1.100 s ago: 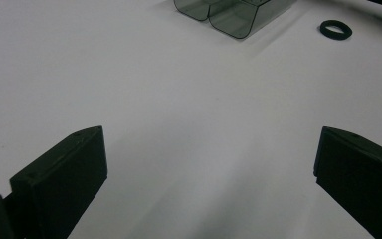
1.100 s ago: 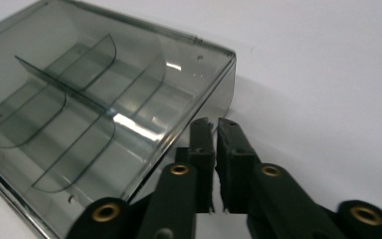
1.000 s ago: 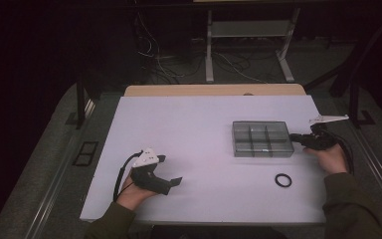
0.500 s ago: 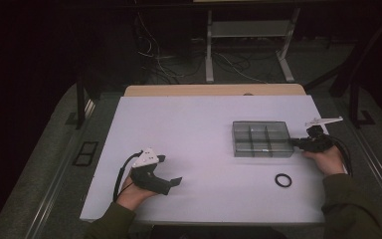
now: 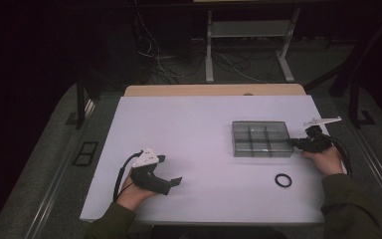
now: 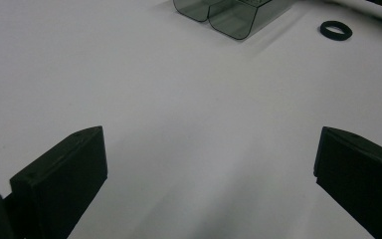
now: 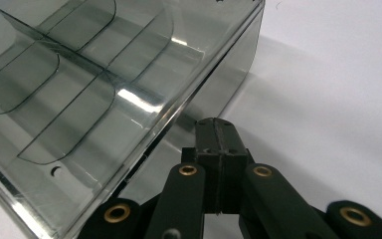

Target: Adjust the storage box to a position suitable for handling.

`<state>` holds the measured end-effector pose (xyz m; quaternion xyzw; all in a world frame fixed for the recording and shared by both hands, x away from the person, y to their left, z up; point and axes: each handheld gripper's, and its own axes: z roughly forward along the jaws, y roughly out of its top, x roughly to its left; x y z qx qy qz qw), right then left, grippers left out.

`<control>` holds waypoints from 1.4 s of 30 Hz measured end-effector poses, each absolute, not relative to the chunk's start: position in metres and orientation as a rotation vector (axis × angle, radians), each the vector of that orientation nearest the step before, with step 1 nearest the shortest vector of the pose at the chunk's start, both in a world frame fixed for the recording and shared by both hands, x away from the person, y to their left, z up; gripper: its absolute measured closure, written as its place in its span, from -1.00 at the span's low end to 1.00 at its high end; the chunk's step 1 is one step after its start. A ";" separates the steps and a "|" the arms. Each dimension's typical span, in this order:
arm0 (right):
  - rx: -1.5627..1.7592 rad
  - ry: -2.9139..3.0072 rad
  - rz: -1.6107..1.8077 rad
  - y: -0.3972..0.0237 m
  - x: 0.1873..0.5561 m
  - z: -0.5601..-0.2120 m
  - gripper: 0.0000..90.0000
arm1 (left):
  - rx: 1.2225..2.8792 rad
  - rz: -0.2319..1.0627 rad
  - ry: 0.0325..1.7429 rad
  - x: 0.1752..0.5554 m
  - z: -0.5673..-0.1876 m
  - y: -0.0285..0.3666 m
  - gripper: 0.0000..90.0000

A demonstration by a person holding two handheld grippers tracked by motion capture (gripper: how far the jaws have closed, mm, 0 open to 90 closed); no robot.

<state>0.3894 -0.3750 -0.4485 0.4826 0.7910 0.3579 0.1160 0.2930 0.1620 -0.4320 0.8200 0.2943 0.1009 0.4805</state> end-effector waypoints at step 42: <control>1.290 2.395 1.065 -0.324 0.398 -0.446 0.97 | 2.006 0.244 0.716 0.293 -0.433 0.160 -1.00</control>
